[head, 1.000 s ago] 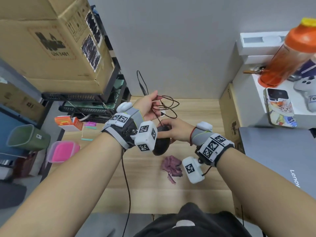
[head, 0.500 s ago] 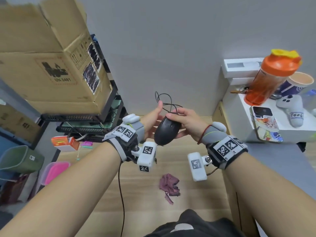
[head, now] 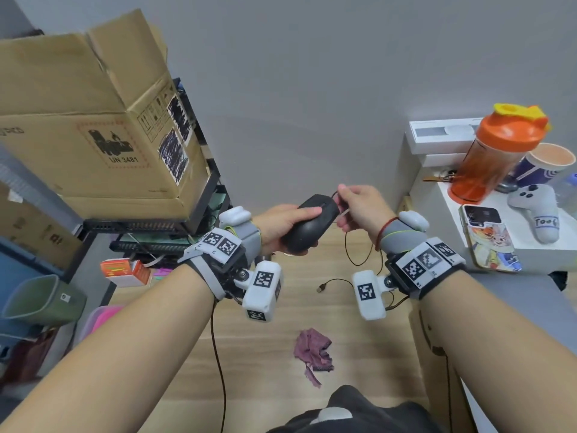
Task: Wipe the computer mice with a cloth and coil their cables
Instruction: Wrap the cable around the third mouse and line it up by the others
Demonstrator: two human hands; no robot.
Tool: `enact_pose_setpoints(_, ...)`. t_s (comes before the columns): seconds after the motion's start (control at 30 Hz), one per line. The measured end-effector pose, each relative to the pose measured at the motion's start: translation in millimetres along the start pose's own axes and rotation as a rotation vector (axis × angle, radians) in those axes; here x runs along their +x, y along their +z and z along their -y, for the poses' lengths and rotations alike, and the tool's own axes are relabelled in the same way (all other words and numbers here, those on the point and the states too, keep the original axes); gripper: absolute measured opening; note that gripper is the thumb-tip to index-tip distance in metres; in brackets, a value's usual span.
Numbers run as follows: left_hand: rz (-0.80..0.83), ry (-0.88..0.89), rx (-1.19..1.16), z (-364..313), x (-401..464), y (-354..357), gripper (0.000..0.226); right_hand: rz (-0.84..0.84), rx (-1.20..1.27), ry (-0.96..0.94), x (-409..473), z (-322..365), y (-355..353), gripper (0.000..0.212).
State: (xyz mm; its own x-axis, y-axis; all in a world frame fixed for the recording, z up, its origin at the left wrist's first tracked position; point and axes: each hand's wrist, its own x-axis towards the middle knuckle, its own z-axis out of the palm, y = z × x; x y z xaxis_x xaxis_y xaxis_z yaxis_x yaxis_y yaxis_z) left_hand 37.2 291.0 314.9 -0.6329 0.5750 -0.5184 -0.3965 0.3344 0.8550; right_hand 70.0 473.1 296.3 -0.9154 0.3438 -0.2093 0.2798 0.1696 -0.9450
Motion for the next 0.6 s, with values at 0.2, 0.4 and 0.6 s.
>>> enact_pose_setpoints(0.2, 0.02, 0.085, -0.186, -14.5, -12.4, -10.2, 0.03, 0.04, -0.337, -0.367, -1.5, -5.1, 1.3, 0.027)
enact_pose_setpoints(0.4, 0.01, 0.133, -0.147, -17.2, -15.7, -12.5, 0.039, -0.151, -0.325, -0.455, -0.8, 7.2, 10.9, 0.025)
enact_pose_setpoints(0.6, 0.051, 0.238, -0.295, -19.0, -19.5, -14.5, 0.047, 0.171, -0.049, -0.244, -5.7, 5.5, 21.9, 0.038)
